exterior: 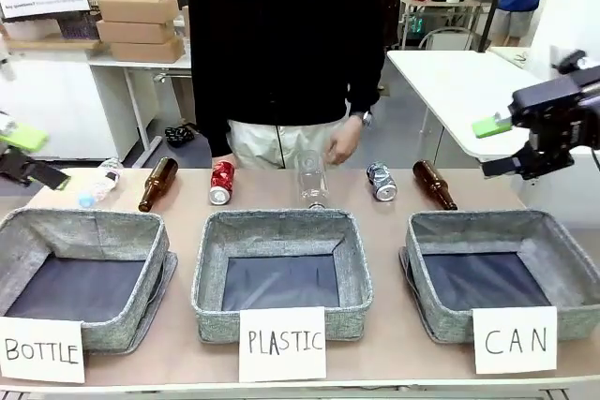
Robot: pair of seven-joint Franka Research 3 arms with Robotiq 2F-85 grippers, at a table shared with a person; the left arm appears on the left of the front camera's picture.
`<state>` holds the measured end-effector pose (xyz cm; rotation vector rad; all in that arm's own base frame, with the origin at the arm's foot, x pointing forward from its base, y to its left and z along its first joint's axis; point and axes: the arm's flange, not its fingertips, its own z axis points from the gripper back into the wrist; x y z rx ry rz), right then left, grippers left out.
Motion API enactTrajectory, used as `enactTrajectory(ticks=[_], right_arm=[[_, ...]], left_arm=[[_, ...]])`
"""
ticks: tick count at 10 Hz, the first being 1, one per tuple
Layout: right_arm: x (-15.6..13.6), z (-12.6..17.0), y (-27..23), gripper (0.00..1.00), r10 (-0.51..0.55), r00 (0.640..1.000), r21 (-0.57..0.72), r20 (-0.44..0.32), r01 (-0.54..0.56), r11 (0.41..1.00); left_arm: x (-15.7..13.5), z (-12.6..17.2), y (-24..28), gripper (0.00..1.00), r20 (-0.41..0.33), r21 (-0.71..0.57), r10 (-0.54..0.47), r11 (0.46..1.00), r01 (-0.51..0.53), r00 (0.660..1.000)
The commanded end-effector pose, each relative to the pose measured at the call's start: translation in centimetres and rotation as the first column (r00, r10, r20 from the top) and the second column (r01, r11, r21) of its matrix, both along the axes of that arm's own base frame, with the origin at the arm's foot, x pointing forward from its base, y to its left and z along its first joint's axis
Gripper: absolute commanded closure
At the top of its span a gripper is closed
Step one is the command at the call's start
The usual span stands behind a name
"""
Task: Sort the can waste into the basket.
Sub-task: Pick up the can waste from the table and place it in the right Fabric basket.
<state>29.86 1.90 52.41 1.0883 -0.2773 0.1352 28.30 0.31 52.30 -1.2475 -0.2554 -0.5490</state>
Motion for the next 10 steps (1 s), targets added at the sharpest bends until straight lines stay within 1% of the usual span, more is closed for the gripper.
enactTrajectory(ticks=[1, 2, 3, 4, 5, 10], right_arm=[[-1.0, -1.8, -1.8, 0.00, -0.346, 0.888, 0.280, -0.303, 0.430, 0.858], [-1.2, -2.5, -2.8, 0.00, -0.385, 0.871, 0.294, -0.304, 0.470, 0.832], [-1.2, -2.8, -2.3, 0.00, -0.407, 0.888, 0.175, -0.212, 0.444, 0.879], [1.1, -0.7, -4.2, 0.00, -0.200, 0.961, 0.173, -0.192, 0.234, 0.957], [1.1, -0.7, -4.2, 0.00, -0.200, 0.961, 0.173, -0.192, 0.234, 0.957], [1.1, -0.7, -4.2, 0.00, -0.200, 0.961, 0.173, -0.192, 0.234, 0.957]], left_arm=[[1.5, -1.9, 2.0, 0.00, -0.353, -0.429, -0.013, 0.891, -0.150, 0.935], [2.2, -2.5, 2.2, 0.00, -0.380, -0.409, 0.009, 0.895, -0.177, 0.925], [3.3, -2.9, 1.6, 0.00, -0.427, -0.349, 0.038, 0.915, -0.203, 0.903], [5.2, -3.6, 0.7, 0.00, -0.492, -0.217, 0.123, 0.941, -0.259, 0.862], [2.0, -3.3, 3.7, 0.00, -0.295, -0.367, -0.005, 0.924, -0.109, 0.955], [2.0, -3.3, 3.7, 0.00, -0.295, -0.367, -0.005, 0.924, -0.109, 0.955]])
